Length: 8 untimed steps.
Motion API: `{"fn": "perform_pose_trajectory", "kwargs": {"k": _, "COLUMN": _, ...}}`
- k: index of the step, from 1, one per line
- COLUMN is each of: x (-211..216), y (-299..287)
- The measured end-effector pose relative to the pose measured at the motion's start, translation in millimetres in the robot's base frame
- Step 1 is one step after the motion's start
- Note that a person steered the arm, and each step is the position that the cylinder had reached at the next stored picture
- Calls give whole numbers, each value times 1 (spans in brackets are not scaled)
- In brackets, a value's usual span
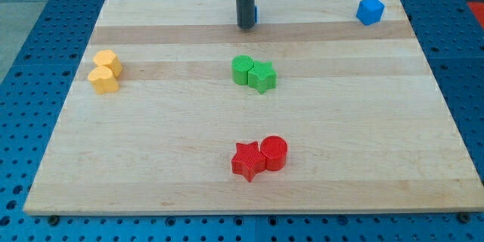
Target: Slide the blue cube closer to the blue triangle
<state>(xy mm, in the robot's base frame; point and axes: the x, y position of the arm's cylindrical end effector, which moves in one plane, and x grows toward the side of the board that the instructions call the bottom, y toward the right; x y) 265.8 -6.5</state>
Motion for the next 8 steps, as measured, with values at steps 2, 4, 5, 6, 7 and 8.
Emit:
{"fn": "perform_pose_trajectory", "kwargs": {"k": 2, "x": 31, "y": 43}}
{"fn": "perform_pose_trajectory", "kwargs": {"k": 4, "x": 51, "y": 164}}
{"fn": "perform_pose_trajectory", "kwargs": {"k": 5, "x": 41, "y": 216}}
{"fn": "perform_pose_trajectory", "kwargs": {"k": 6, "x": 23, "y": 240}}
{"fn": "perform_pose_trajectory", "kwargs": {"k": 7, "x": 6, "y": 261}}
{"fn": "perform_pose_trajectory", "kwargs": {"k": 8, "x": -9, "y": 274}}
